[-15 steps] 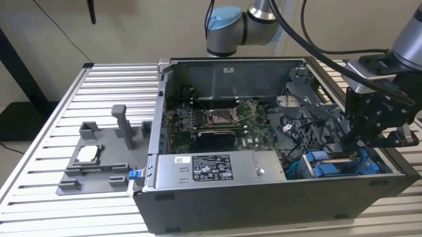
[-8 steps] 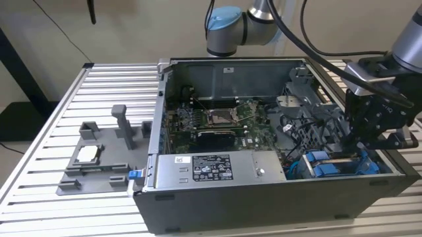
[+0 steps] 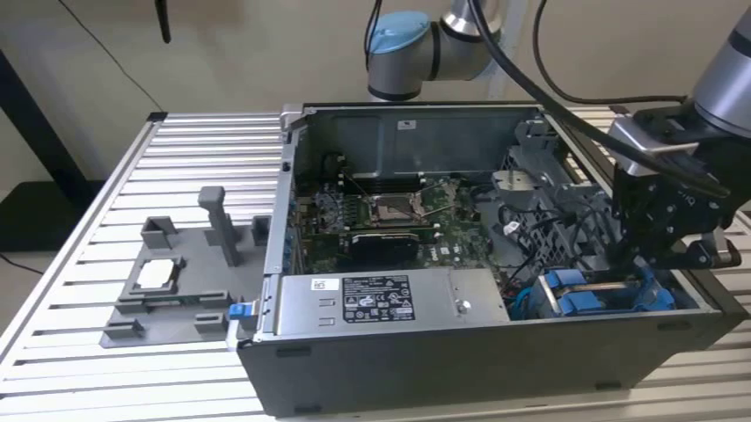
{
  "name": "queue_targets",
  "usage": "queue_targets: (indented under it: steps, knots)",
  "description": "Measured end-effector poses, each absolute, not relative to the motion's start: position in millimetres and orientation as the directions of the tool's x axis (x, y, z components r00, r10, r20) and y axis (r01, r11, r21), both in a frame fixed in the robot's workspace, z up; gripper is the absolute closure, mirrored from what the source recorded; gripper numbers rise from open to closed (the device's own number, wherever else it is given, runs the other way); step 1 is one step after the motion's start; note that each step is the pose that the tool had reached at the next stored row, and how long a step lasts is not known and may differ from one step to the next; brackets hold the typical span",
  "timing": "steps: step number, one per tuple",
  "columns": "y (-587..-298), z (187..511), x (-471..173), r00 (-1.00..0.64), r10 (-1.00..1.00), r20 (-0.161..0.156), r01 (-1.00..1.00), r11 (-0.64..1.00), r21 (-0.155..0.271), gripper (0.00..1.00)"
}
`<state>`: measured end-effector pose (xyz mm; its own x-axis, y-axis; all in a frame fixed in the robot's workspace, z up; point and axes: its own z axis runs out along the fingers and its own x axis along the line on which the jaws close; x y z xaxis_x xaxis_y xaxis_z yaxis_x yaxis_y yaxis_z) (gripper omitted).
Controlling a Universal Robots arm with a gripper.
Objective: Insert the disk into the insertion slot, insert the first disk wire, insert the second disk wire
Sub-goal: 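Insert the first disk wire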
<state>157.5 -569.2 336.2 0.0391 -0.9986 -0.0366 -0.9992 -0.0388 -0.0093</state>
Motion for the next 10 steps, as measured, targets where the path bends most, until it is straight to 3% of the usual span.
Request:
queue_targets:
  steps: [10]
  knots:
    - [-569.1,332.7,157.4,0.039,-0.999,-0.036,-0.999,-0.039,-0.009,0.81]
